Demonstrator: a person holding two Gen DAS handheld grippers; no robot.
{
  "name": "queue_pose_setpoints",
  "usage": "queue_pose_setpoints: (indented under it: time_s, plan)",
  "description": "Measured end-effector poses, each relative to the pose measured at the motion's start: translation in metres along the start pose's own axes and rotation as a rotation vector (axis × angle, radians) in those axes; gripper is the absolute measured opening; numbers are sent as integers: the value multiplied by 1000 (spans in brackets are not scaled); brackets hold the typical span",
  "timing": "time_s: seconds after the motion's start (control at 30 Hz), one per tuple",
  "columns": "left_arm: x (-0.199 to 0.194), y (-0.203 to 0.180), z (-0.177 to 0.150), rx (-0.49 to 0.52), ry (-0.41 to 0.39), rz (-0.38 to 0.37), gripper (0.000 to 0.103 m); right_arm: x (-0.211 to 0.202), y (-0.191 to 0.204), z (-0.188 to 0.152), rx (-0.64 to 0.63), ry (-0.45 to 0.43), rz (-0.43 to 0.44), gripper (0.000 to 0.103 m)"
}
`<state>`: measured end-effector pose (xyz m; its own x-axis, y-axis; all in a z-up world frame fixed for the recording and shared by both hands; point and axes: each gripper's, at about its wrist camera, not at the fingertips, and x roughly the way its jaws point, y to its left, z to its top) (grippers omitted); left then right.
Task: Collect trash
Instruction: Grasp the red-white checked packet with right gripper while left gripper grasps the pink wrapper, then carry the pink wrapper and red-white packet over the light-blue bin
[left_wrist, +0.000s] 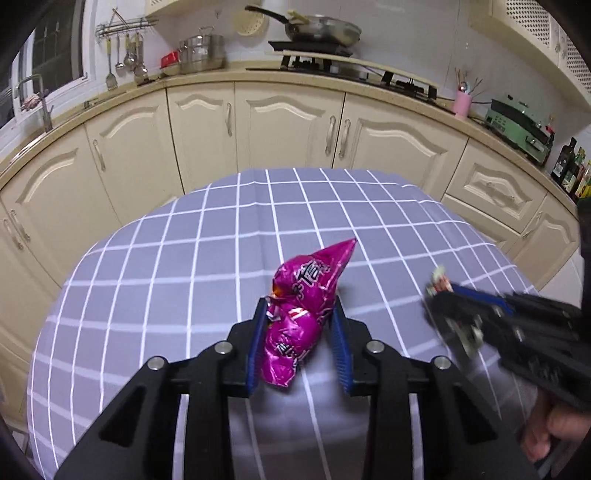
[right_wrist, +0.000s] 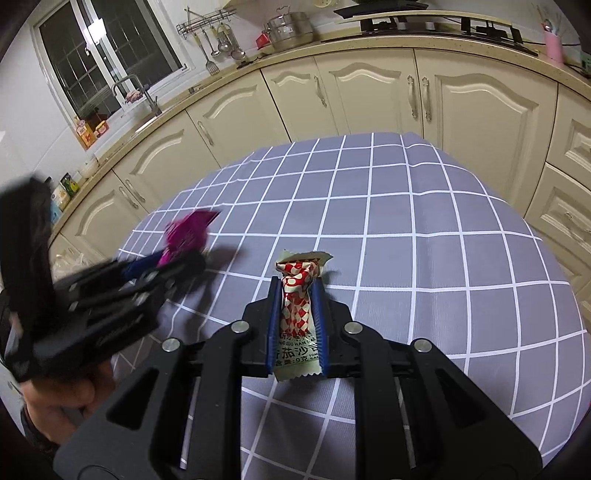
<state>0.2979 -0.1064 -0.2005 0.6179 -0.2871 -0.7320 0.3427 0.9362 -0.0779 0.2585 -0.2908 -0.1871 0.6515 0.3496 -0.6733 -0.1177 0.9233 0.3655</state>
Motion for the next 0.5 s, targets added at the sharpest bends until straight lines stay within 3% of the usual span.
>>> queue_pose_setpoints:
  time_s: [0.23, 0.5]
  plan:
    - [-62, -3, -44, -66, -77, -26, 31, -17, 6, -7, -13, -23, 21, 17]
    - [-116, -20, -80, -80, -143, -62, 31, -79, 35, -44, -102, -65, -21, 17]
